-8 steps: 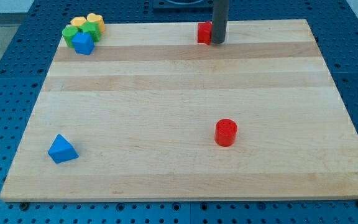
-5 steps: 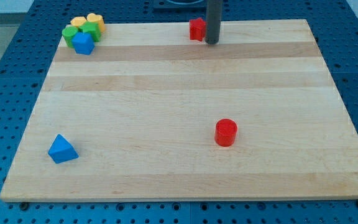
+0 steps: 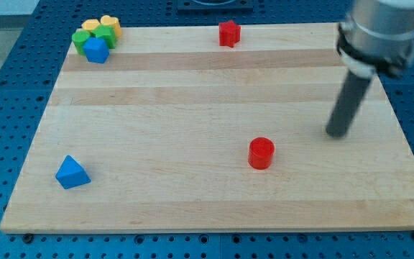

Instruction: Move the red circle towards center of the board

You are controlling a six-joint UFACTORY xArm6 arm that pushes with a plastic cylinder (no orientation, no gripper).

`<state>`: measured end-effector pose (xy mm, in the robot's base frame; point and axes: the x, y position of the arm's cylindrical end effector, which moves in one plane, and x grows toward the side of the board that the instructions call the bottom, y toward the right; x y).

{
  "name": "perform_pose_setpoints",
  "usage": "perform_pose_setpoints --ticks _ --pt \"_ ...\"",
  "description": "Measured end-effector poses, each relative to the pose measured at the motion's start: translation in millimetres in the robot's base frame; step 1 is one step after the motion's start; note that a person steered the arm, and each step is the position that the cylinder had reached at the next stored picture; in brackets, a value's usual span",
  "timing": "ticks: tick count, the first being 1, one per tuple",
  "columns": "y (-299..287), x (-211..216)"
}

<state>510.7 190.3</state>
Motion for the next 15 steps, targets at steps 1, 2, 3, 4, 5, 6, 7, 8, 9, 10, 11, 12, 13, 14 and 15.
perform_pose_setpoints --ticks 1,2,3,4,5,6,7,8,9,10,11,12,13,14,15 --pt "-8 57" --pt "-50 64" --pt "-106 56" --pt "-133 38" --pt "-136 16" --pt "-135 -7" --pt "-117 -26" --pt "-104 -28" --pt "-106 -25" --pt "-112 0" --pt "-112 -9" --pt "-103 -29" --pt "-100 -31" --pt "-100 -31" --pt "-95 -28"
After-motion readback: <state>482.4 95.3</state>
